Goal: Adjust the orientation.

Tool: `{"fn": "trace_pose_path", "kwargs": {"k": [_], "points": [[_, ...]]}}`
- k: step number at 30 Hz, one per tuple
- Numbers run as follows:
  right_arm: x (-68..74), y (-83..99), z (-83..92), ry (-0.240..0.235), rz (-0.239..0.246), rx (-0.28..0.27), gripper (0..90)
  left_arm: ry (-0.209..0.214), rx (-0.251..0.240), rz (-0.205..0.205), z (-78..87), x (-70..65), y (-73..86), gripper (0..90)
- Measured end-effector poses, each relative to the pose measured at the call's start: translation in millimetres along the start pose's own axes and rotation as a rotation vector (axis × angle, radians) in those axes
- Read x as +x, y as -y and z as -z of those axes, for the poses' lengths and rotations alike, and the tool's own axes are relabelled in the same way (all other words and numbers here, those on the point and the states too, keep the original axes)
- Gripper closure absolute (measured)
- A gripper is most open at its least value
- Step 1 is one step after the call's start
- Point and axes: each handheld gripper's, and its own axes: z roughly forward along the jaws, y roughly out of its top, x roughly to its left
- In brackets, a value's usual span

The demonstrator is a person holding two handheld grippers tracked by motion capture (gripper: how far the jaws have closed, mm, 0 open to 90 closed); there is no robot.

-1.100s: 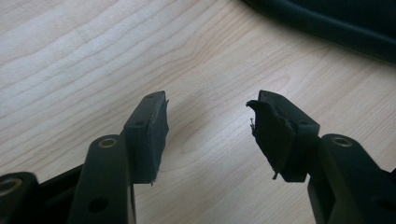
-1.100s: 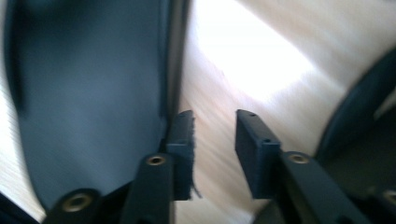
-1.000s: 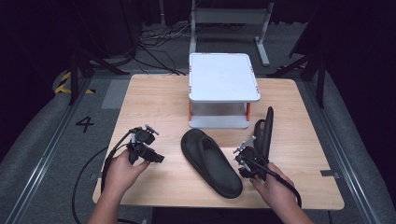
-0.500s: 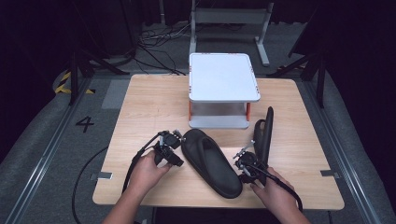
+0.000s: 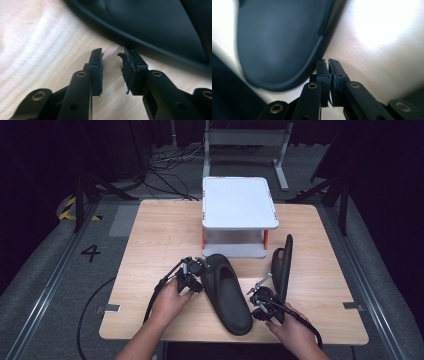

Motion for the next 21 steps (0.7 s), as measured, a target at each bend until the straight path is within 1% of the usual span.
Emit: {"fn": "trace_pose_path", "kwargs": {"k": [1, 2, 3, 5, 6, 7, 9, 10, 11, 12, 14, 15, 16, 18, 19, 20, 21], "points": [[2.2, -0.5, -1.1, -0.018, 0.014, 0.008, 87.7, 0.005, 0.001, 0.005, -0.6, 1.1, -1.2, 70.0], [6.6, -0.9, -2.4, 0.007, 0.03, 0.007, 87.7, 0.012, 0.002, 0.01, -1.1, 2.5, -2.8, 70.0], [9.3, -1.5, -2.5, 0.026, 0.041, 0.012, 87.7, 0.014, -0.008, 0.018, -1.8, 3.2, -3.6, 69.8], [9.3, -1.8, -0.9, 0.005, 0.033, 0.002, 86.1, 0.014, -0.016, 0.026, -1.8, 5.0, -5.7, 69.6], [8.8, -2.2, -1.1, -0.029, 0.032, 0.0, 85.7, 0.024, -0.031, 0.03, -2.1, 5.5, -7.8, 69.5], [12.2, -3.0, -3.2, -0.05, 0.046, 0.004, 85.6, 0.027, -0.036, 0.028, -2.8, 5.9, -9.5, 69.2], [17.8, -4.0, -4.5, -0.018, 0.066, 0.01, 85.8, 0.01, -0.034, 0.021, -3.2, 5.4, -11.9, 69.0], [18.4, -4.3, -3.7, -0.025, 0.068, 0.004, 84.8, 0.002, -0.033, 0.021, -2.7, 5.2, -12.7, 69.0], [18.2, -4.8, -3.3, -0.042, 0.067, -0.001, 82.9, 0.013, -0.043, 0.018, -2.2, 5.9, -12.9, 68.3], [17.8, -5.4, -3.5, -0.07, 0.064, -0.01, 82.6, 0.028, -0.052, 0.015, -0.8, 6.8, -12.4, 67.5], [19.6, -6.2, -4.3, -0.056, 0.077, -0.002, 81.3, 0.035, -0.067, 0.02, 2.6, 8.0, -10.3, 64.3], [19.0, -6.0, -3.3, -0.051, 0.079, -0.007, 80.8, 0.038, -0.075, 0.019, 5.1, 9.8, -9.0, 63.5], [16.9, -5.7, -0.9, -0.049, 0.074, -0.016, 80.4, 0.045, -0.074, 0.025, 8.7, 11.0, -7.2, 63.2], [11.1, -4.2, 7.7, -0.032, 0.059, -0.041, 77.9, 0.046, -0.086, 0.025, 15.9, 13.4, -3.1, 61.2], [11.1, -4.2, 7.7, -0.032, 0.059, -0.041, 77.9, 0.046, -0.086, 0.025, 15.9, 13.4, -3.1, 59.8], [8.1, -3.7, 12.9, -0.021, 0.054, -0.054, 76.3, 0.037, -0.079, 0.021, 19.1, 14.4, -0.5, 59.8], [4.1, -3.3, 19.7, -0.013, 0.043, -0.079, 75.0, 0.024, -0.063, 0.014, 22.4, 15.7, 2.3, 57.9]]}}
